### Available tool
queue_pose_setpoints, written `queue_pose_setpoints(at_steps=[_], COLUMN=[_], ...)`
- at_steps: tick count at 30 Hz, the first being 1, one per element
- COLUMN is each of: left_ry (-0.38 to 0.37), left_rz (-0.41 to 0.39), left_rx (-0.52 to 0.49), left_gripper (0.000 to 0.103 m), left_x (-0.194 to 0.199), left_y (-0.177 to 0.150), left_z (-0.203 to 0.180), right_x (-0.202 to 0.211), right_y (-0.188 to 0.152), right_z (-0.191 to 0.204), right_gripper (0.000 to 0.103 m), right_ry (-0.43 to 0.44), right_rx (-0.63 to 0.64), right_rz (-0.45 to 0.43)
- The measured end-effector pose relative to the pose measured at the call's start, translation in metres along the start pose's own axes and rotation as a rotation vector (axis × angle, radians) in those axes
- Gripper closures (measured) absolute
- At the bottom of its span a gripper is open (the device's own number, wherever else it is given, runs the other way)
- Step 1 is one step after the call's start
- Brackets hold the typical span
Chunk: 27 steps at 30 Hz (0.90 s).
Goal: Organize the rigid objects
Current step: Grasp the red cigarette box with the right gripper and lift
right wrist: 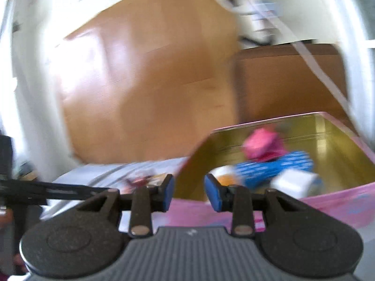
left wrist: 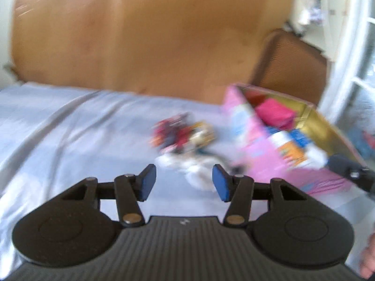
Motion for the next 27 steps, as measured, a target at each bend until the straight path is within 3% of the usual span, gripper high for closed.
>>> queue_pose_setpoints(at_steps=[2, 9, 21, 27], left_ry=[0.055, 0.126, 0.121, 0.031], left_rz=[0.022, 0.036, 0.035, 0.044], left_rx=[0.017, 0.012, 0.003, 0.024], left_gripper=[0.048, 0.048, 0.048, 0.048], left_x=[-0.001, 0.005, 0.009, 0.021], left_y=[-0.006, -0.019, -0.027, -0.029], left_z=[0.017, 0.041, 0.04, 0.036], right_x=[-0.009, -0.029, -0.007, -0.001], right_y=[-0.006, -0.04, -0.061, -0.066], right_z=[0.025, 0.07, 0.085, 0.09], right_gripper=[0.071, 0.071, 0.064, 0.056], right_ry=[0.061, 0.109, 0.085, 0.092], right_rx=[0.036, 0.027, 0.031, 0.061], right_rz=[0.035, 0.17, 0.204, 0.204])
Point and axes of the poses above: each gripper's, at about its wrist camera, not at the fingertips, and x roughly against the way its jaws point, z to its left, y to its top, the point moved 2 cm from there along -x, roughly the way its jaws point, and after that the axes turned 2 degrees about z, right-handed, at the moved point
